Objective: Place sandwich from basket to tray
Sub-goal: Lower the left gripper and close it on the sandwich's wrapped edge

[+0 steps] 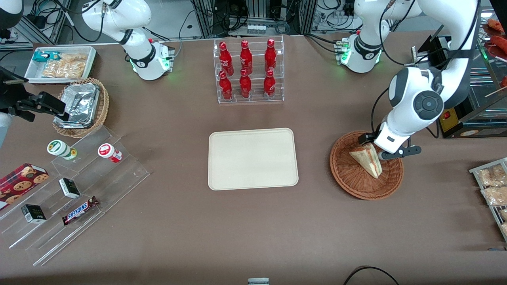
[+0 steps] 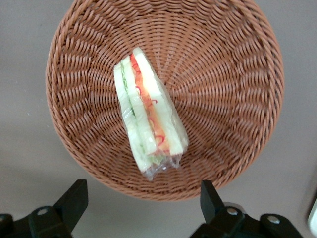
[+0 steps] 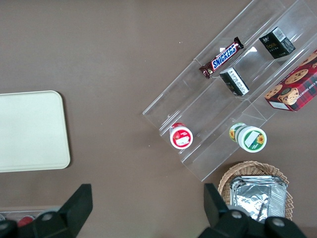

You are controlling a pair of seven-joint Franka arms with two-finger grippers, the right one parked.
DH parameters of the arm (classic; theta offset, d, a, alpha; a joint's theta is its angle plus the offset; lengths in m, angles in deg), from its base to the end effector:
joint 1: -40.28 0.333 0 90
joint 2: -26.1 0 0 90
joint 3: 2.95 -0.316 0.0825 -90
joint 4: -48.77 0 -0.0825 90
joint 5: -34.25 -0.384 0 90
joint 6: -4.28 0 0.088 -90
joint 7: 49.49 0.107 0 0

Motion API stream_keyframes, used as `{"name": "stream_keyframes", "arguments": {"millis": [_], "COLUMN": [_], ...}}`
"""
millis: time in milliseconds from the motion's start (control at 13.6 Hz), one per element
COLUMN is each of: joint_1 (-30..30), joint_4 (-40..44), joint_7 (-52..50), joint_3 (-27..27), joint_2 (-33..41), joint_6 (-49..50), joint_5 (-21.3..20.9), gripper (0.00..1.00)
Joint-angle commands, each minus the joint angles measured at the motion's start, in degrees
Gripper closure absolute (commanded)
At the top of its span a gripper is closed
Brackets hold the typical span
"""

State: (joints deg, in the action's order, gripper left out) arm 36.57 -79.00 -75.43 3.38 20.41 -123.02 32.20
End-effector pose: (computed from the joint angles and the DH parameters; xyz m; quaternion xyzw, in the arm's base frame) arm 0.5171 -0.0903 0.3195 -0.9905 -0.1266 0.0482 0.0242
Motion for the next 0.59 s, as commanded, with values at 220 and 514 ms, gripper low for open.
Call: {"name": "stream_keyframes", "arguments": {"millis": [220,514], "joint_1": [-0.60,-0.42], "joint_4": [-0.19,-0.19], "joint_7": [-26.76,-26.79], "joint_3": [-0.09,-0.18], "joint_2": [-3.97,-6.34], "joint_6": [-9.70,-11.04], "joint_5": [-0.32,-0.32], "gripper": [0.00,0.00]}}
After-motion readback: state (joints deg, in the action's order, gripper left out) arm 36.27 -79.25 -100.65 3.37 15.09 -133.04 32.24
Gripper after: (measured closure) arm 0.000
